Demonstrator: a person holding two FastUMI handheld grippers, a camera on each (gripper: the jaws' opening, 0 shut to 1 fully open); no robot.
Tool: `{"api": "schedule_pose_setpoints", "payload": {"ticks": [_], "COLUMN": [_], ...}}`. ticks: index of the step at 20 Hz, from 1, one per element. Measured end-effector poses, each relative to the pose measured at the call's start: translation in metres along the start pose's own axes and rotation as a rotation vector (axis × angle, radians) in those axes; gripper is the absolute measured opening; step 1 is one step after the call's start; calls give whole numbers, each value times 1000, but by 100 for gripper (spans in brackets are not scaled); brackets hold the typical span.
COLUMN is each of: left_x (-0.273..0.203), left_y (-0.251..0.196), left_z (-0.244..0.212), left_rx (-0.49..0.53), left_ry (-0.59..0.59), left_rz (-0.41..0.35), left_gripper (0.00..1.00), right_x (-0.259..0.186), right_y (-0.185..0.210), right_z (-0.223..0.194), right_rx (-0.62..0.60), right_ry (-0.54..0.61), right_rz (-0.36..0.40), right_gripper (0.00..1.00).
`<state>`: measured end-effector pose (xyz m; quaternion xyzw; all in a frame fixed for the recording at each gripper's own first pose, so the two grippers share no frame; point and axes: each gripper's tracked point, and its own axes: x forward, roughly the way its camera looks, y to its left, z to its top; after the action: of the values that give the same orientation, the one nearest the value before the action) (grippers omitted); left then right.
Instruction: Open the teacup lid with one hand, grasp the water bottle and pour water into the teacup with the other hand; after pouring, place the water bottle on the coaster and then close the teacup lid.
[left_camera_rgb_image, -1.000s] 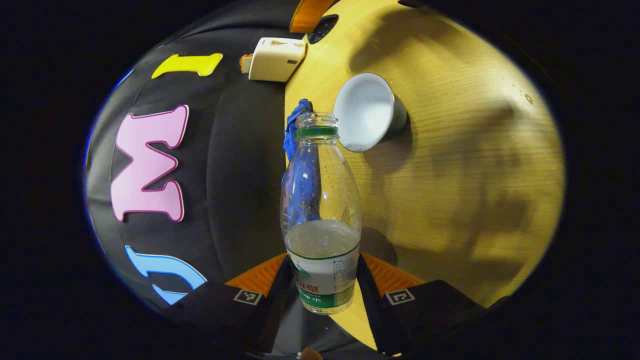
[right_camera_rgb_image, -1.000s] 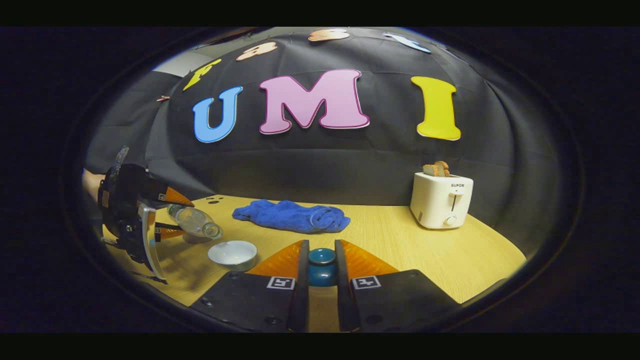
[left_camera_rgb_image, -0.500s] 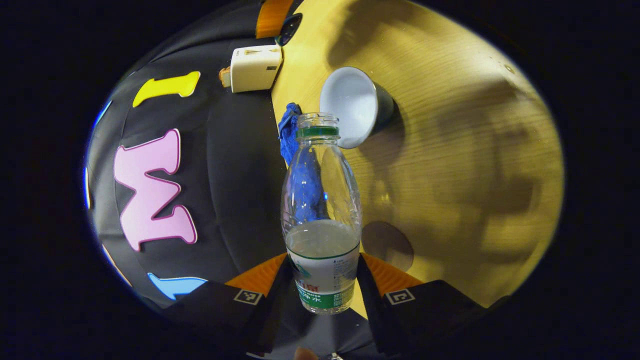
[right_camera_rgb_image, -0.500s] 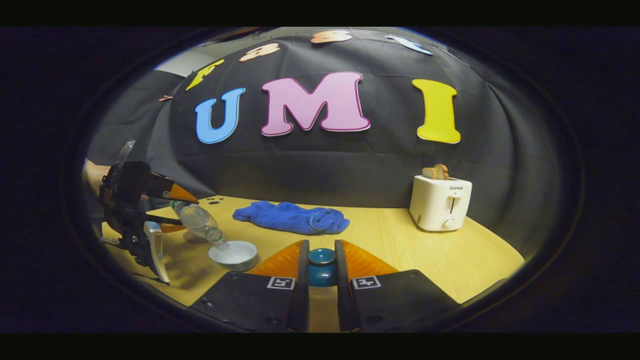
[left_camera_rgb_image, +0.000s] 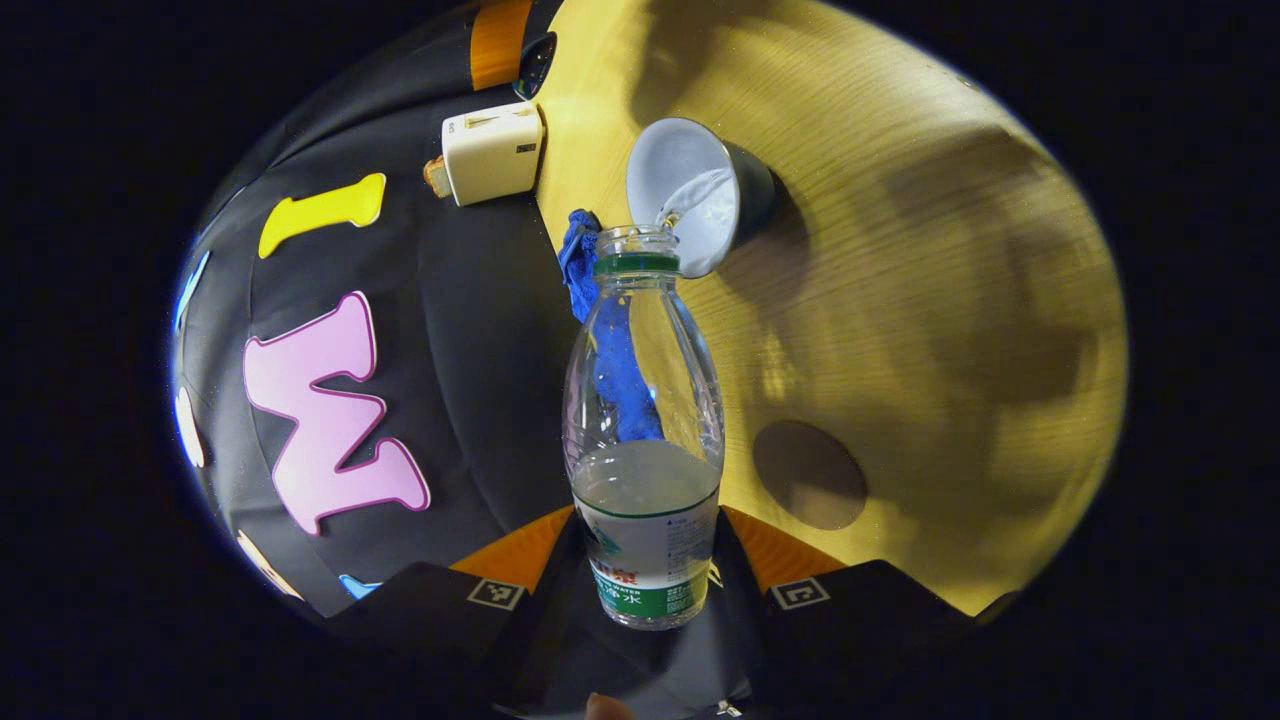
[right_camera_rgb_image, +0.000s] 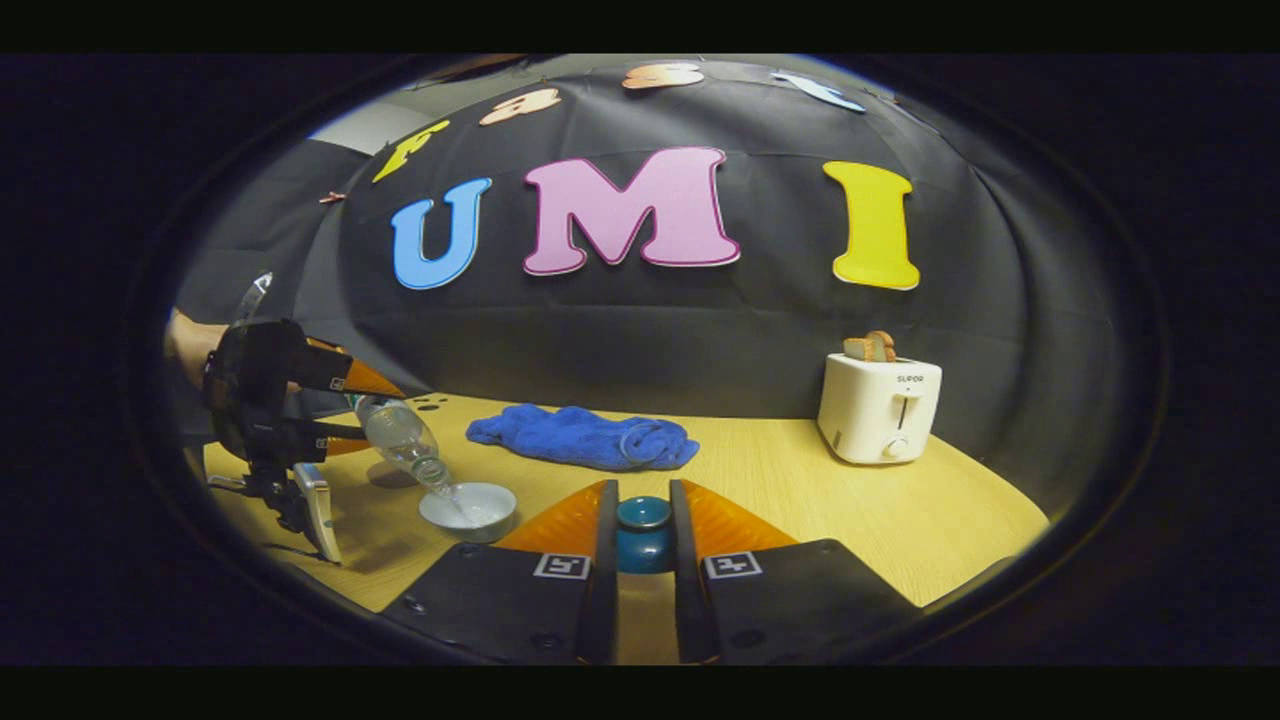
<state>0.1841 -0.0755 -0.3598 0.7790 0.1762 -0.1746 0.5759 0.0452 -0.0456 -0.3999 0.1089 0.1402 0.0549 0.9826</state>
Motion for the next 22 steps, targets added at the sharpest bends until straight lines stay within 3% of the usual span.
{"api": "schedule_pose_setpoints", "payload": {"ticks": [3,4,15,16,17,19,22], "left_x": [1,2,6,6,6,6,7], "left_y": [7,9,34,36,38,45,53], "left_z": [-1,-1,0,1,1,2,4], "left_rx": [27,40,165,179,195,234,273], "left_ry": [-4,-3,-33,-37,-39,-41,-51], "left_rz": [26,39,151,164,175,205,241], "left_gripper": [74,74,74,74,74,74,74], "right_x": [-1,-1,-2,-3,-3,-4,-5], "right_y": [0,0,0,0,0,-1,-1], "right_z": [0,0,2,3,3,4,6], "right_rx": [-1,0,-3,-5,-6,-6,-12], "right_ry": [-5,-5,-16,-18,-20,-22,-27], "right_rz": [-4,-4,-10,-11,-11,-11,-12], "right_gripper": [27,21,22,26,22,29,27]}}
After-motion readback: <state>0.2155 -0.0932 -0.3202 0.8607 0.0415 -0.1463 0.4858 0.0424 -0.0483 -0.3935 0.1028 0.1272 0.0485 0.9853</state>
